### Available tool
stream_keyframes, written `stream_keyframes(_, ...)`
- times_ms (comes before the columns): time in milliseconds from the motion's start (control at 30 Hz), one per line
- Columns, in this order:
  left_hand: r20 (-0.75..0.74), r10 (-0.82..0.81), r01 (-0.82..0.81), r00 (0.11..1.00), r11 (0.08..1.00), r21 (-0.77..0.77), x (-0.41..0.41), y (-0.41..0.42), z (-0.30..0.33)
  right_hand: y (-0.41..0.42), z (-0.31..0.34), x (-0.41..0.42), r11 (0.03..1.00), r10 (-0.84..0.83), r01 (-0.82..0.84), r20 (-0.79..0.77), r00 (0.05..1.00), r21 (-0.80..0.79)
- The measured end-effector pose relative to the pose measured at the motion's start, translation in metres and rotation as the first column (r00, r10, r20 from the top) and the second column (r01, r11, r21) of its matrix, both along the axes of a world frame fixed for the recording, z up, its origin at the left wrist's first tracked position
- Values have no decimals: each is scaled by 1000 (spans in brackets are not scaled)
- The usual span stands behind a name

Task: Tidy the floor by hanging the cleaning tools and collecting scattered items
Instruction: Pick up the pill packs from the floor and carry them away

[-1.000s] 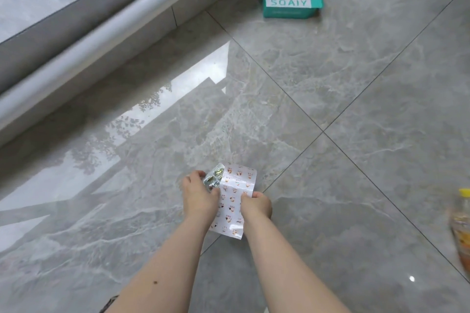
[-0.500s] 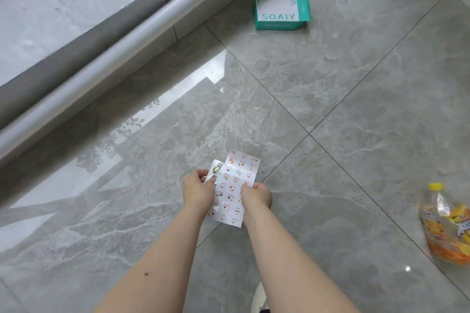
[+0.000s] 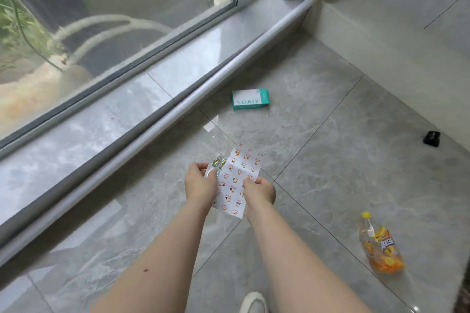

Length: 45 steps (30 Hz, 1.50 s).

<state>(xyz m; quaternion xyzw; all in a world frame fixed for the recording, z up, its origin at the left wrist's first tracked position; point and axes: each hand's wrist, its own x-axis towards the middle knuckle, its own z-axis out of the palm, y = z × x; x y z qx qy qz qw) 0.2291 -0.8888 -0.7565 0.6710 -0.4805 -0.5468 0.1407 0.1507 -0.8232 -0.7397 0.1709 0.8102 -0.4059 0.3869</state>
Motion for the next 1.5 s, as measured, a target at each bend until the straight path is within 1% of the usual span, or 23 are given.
stream_keyframes(167, -58, -37, 31, 998, 995, -97, -21, -23, 89, -24, 84, -17, 995, -39, 33, -70, 997, -93)
stream_keyframes(267, -95, -44, 32, 994, 991, -127, -23, -36, 137, -38, 131, -19, 989, -47, 33, -91, 995, -144)
stream_keyframes(500, -200, 60, -94, 978, 982, -166, -13, -46, 213, -57, 206, -18, 968, 18, -45, -112, 994, -246)
stream_keyframes(633, -221, 137, -184, 966, 961, -206, 7, -44, 242, -65, 236, -9, 945, 133, -166, -133, 982, -281)
stream_keyframes(700, -251, 179, -232, 951, 952, -201, 20, -41, 253, -68, 248, 0, 928, 204, -236, -139, 969, -289)
stream_keyframes(833, -245, 317, -372, 916, 900, -228, 63, -34, 270, -73, 271, 34, 858, 389, -422, -165, 906, -292)
stream_keyframes(867, -245, 369, -423, 897, 877, -227, 82, -30, 274, -75, 277, 51, 830, 447, -479, -173, 877, -286)
stream_keyframes(967, -241, 447, -497, 862, 838, -224, 122, -21, 283, -78, 280, 88, 768, 535, -568, -191, 823, -298)
stream_keyframes(1100, -226, 613, -652, 758, 727, -215, 207, 5, 284, -75, 280, 174, 646, 685, -699, -173, 708, -308)
stream_keyframes(1133, -207, 655, -687, 727, 695, -213, 232, 16, 282, -69, 279, 199, 601, 728, -739, -174, 663, -303)
stream_keyframes(1200, -181, 732, -753, 657, 622, -214, 275, 38, 277, -56, 275, 243, 505, 804, -810, -178, 567, -297)
stream_keyframes(1267, -180, 813, -828, 554, 517, -217, 326, 74, 272, -34, 273, 296, 387, 878, -873, -172, 447, -295)
stream_keyframes(1333, -180, 853, -867, 490, 455, -204, 355, 101, 269, -16, 270, 329, 324, 907, -896, -169, 385, -303)
stream_keyframes(1433, -149, 921, -924, 359, 329, -193, 411, 174, 263, 42, 265, 393, 187, 958, -937, -155, 240, -295)
stream_keyframes(1500, -146, 946, -946, 288, 258, -197, 438, 222, 260, 83, 262, 425, 112, 974, -950, -159, 164, -292)
